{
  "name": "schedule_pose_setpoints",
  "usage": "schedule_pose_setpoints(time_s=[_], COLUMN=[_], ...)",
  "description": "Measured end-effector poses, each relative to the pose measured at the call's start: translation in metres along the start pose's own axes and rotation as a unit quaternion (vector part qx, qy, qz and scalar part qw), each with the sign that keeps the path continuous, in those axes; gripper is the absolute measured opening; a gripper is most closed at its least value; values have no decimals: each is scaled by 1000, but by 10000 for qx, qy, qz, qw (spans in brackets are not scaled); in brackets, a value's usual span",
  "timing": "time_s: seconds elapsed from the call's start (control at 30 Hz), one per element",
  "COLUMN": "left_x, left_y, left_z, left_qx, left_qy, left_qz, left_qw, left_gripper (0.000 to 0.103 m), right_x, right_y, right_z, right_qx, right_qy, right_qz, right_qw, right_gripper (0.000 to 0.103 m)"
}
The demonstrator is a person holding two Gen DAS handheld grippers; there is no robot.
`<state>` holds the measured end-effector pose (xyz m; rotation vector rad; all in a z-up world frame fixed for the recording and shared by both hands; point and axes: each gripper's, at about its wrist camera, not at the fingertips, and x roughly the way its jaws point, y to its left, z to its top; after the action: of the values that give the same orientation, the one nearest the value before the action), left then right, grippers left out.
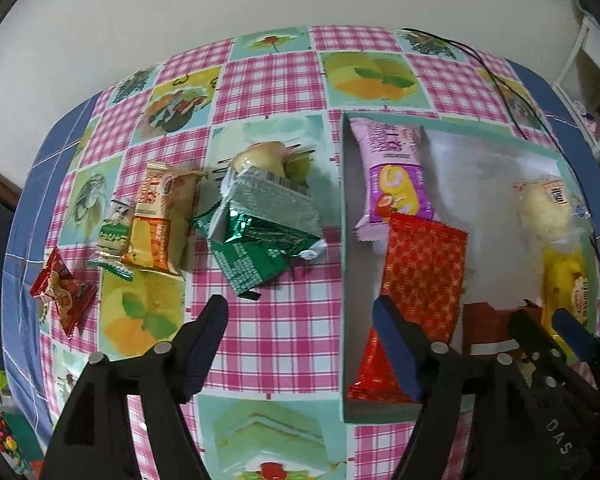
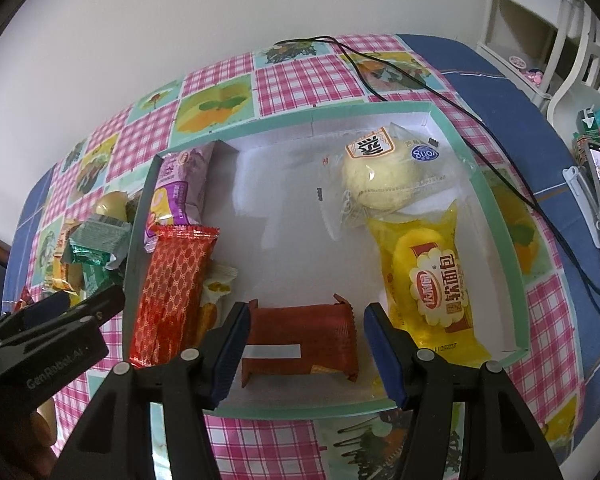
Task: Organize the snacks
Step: 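Carry the gold-patterned packet into the tray with the left tool while the right carries the wafer packet, then move both open tools back toward the remaining snacks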
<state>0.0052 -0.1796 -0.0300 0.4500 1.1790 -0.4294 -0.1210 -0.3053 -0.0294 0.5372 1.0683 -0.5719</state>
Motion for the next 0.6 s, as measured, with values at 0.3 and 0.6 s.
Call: schedule_pose_setpoints(time_s=[0.3, 0.6], left_x=[4, 5], left_y=[19, 33], left_z=[-1, -2], left_qx=[-237, -439], left_qy=[-12, -42], left_qz=[274, 367], left_qw=[9993, 9984], left_gripper=[98, 98], right_x=[0, -1], right_y=[6, 12], right_z=[-1, -3], right_qx=[-194, -305], right_qy=[-112, -184], right_qz=[-61, -127], right_qw=[9997, 9993], right_gripper=[89, 103])
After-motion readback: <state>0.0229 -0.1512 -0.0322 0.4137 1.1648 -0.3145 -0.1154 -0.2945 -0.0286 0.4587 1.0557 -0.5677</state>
